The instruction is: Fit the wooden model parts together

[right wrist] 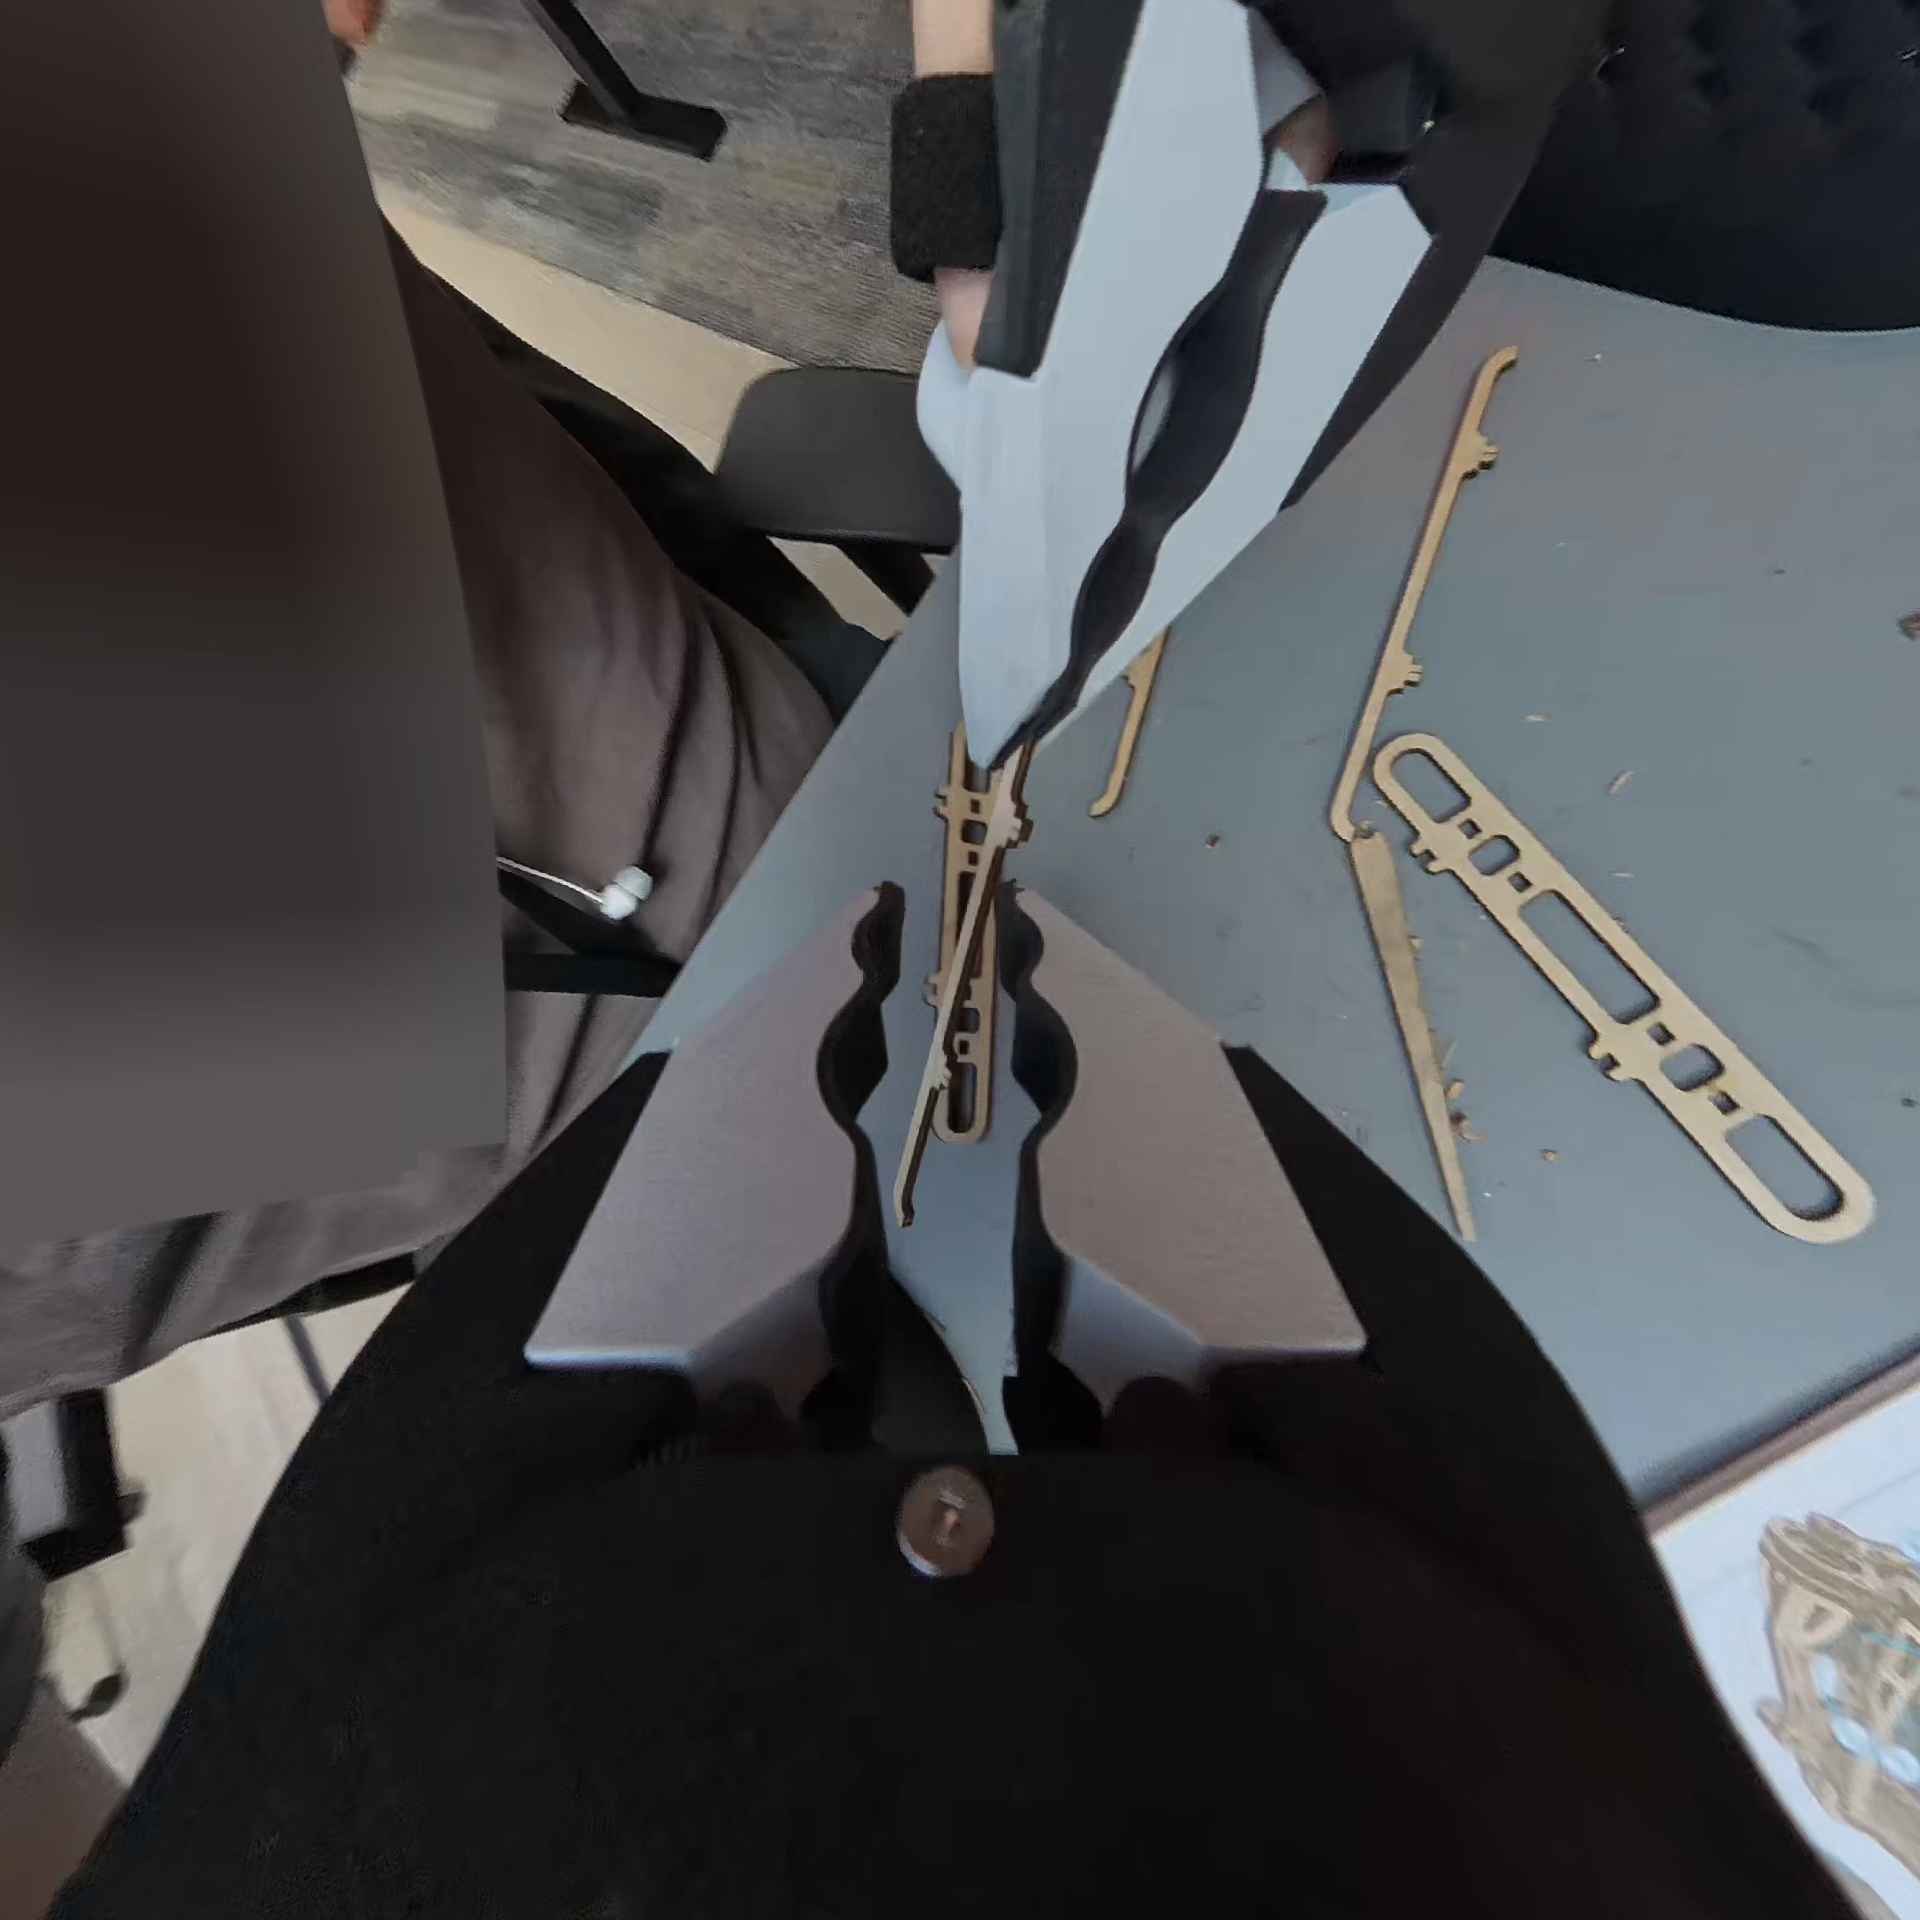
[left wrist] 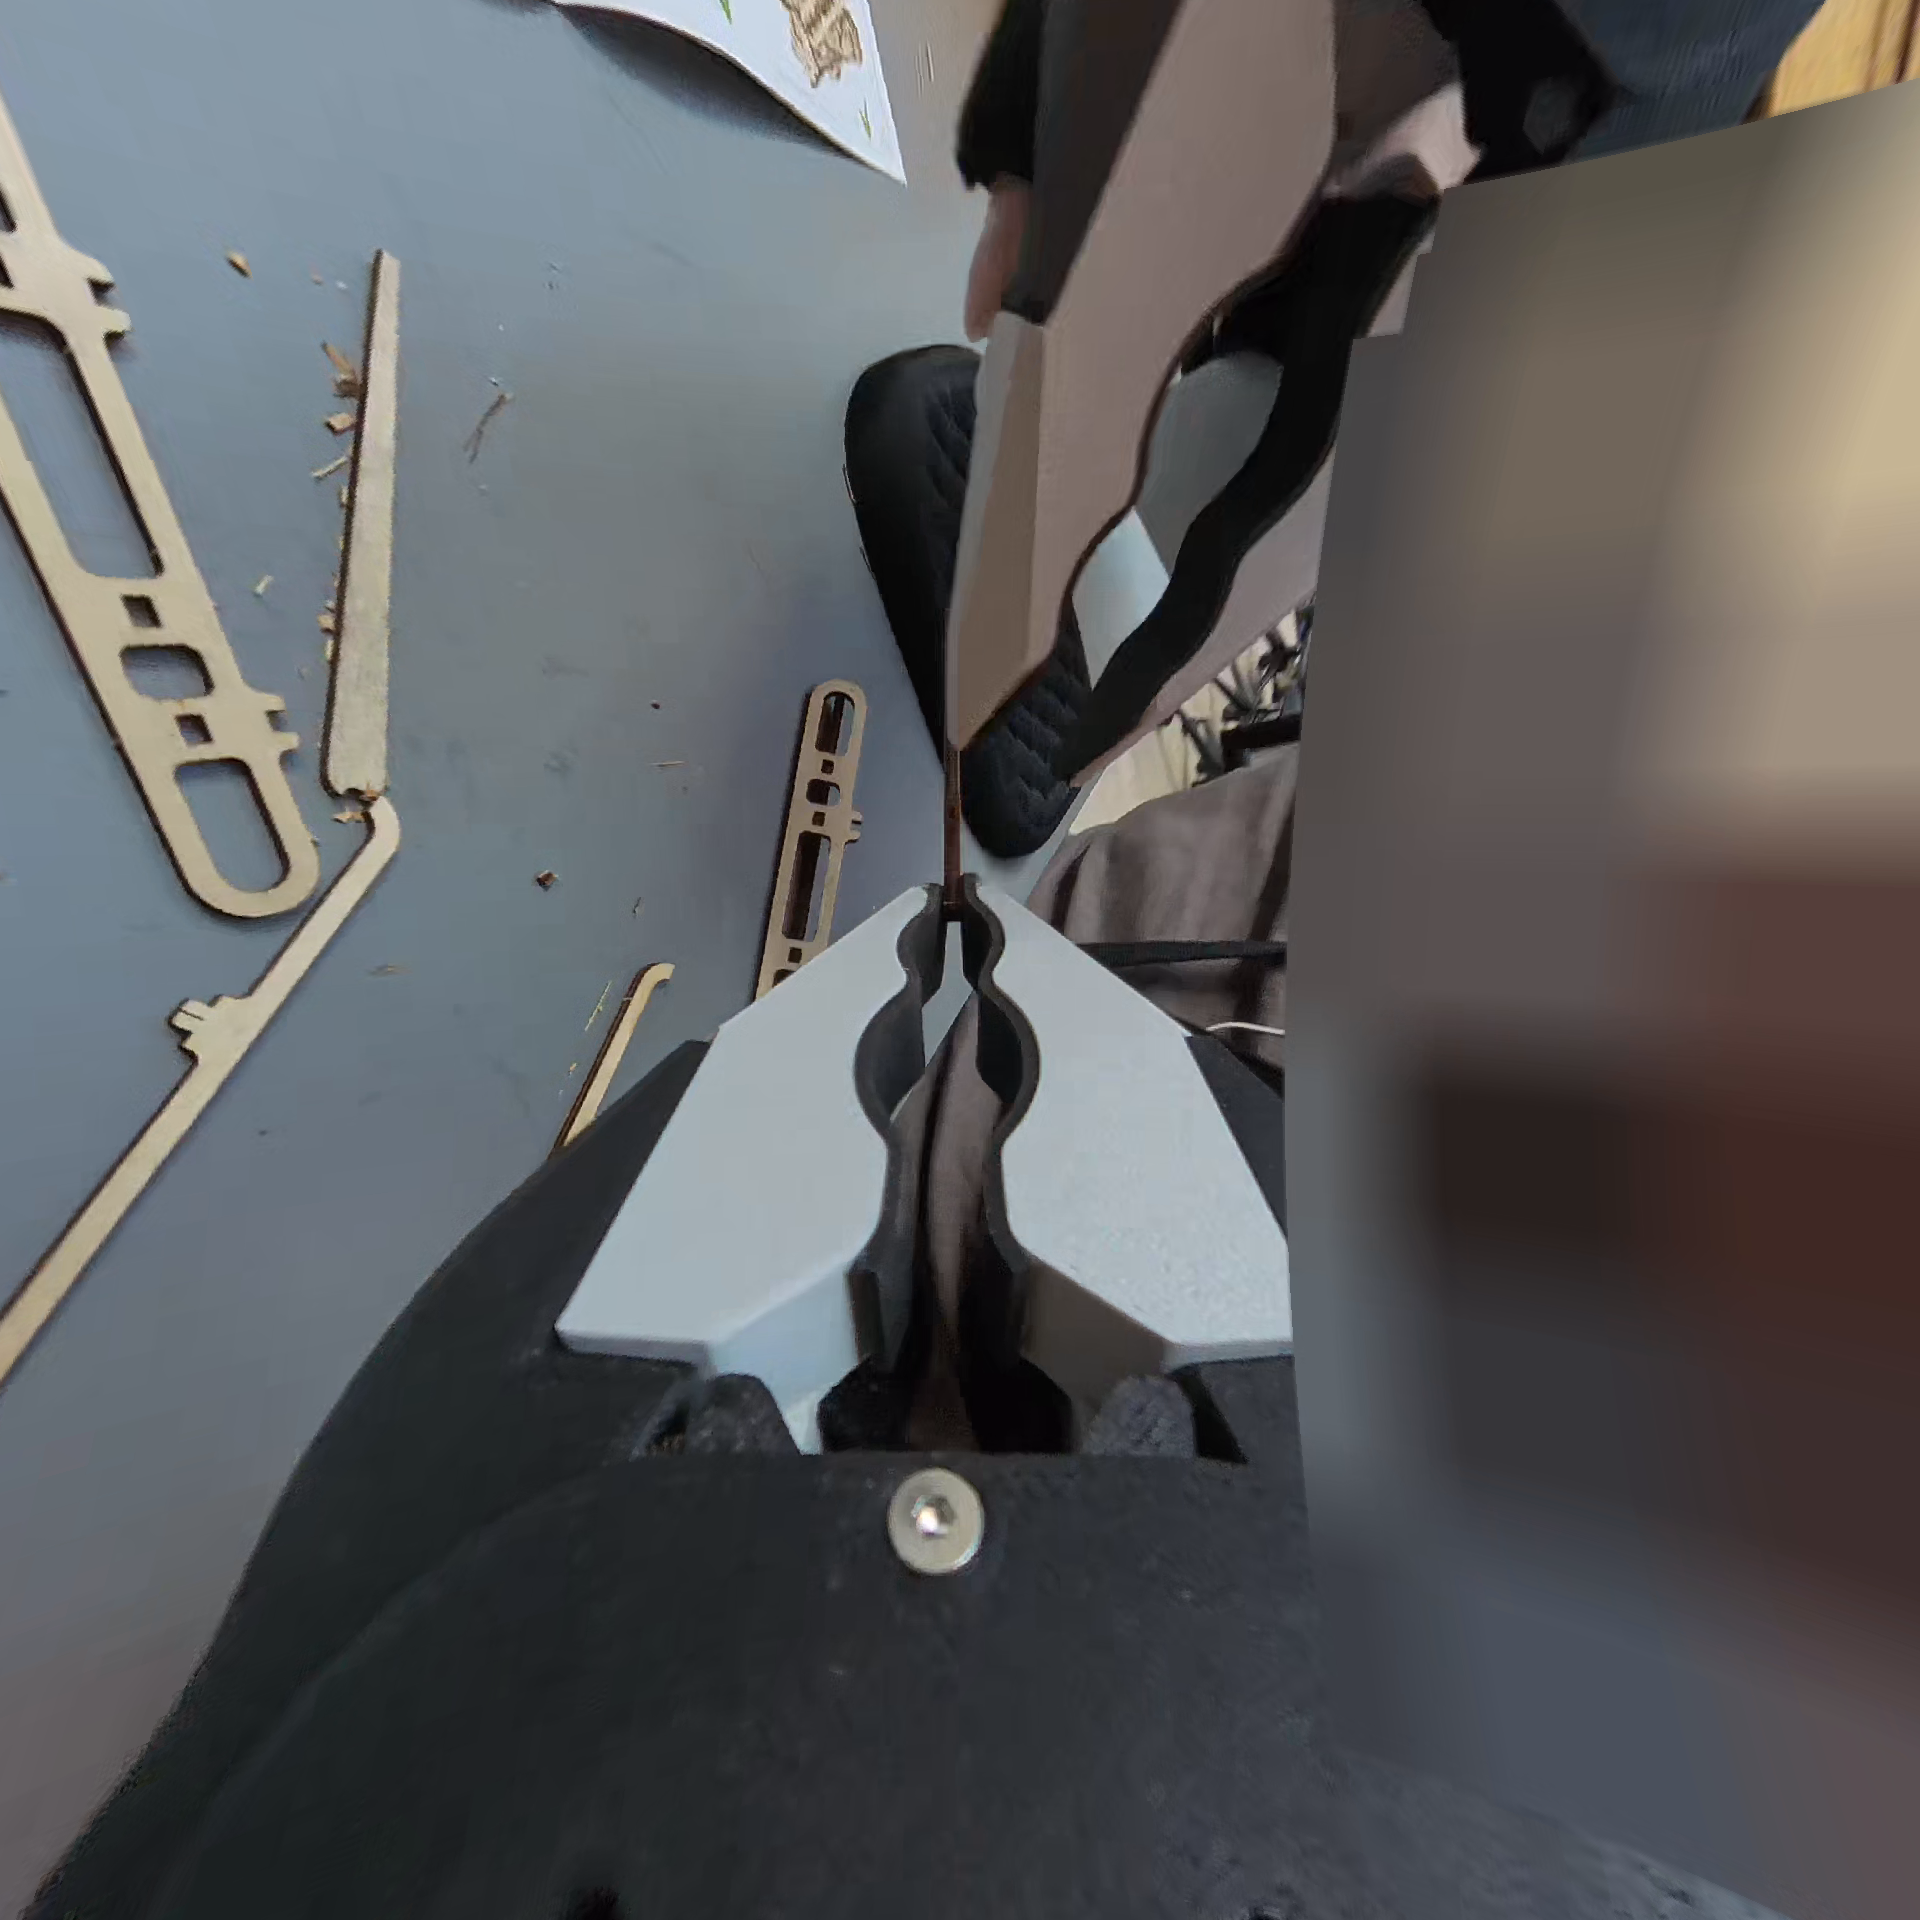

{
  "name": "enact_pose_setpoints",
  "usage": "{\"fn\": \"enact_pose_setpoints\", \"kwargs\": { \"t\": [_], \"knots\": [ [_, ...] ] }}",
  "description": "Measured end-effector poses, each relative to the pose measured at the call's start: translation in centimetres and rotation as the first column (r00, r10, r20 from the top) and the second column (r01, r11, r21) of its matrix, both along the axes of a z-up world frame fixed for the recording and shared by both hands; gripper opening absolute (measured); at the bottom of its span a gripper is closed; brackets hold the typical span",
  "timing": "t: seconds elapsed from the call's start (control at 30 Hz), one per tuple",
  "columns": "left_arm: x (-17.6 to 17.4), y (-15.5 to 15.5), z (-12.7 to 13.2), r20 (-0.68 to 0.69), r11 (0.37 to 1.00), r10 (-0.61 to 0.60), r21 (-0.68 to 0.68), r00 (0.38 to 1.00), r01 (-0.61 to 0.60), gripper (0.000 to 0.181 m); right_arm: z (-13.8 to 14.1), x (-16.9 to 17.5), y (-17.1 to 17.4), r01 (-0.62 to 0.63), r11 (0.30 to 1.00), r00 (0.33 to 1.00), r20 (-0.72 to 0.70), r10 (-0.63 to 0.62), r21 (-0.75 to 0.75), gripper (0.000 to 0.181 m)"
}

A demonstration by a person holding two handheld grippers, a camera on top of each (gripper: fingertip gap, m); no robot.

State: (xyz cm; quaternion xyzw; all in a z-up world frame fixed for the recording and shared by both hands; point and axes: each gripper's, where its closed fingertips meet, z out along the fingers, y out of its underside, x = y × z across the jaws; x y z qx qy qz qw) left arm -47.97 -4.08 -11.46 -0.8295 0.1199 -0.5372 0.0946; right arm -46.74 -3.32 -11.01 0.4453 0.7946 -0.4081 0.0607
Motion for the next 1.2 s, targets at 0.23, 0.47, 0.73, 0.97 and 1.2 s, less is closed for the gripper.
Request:
{"fn": "enact_pose_setpoints", "kwargs": {
  "t": [0.23,0.47,0.73,0.97,1.2],
  "knots": [
    [0.1,-1.0,1.5,-0.125,0.973,-0.219,0.044,0.968,0.226,0.0,1.0,0.0,-1.5,0.016,0.957,0.988,0.151,0.029,-0.288,0.025],
    [0.6,-0.9,2.2,-0.125,0.951,-0.297,0.055,0.947,0.306,0.02,0.0,0.4,-2.8,-0.01,0.96,0.988,0.147,0.053,-0.281,0.001],
    [-2.2,1.5,2.7,0.028,0.938,0.095,0.333,0.995,-0.099,0.026,1.4,-1.9,1.4,0.449,0.704,0.862,0.061,-0.503,-0.55,0.0],
    [1.0,-0.4,0.2,0.102,0.924,0.088,0.362,0.991,-0.12,0.025,2.5,-2.3,3.3,0.528,0.423,0.697,0.092,-0.711,-0.736,0.0],
    [1.7,-1.0,-1.6,0.062,0.923,0.079,0.372,0.995,-0.097,0.0,2.5,-2.2,3.3,0.492,0.442,0.695,0.033,-0.718,-0.75,0.012]
  ]
}}
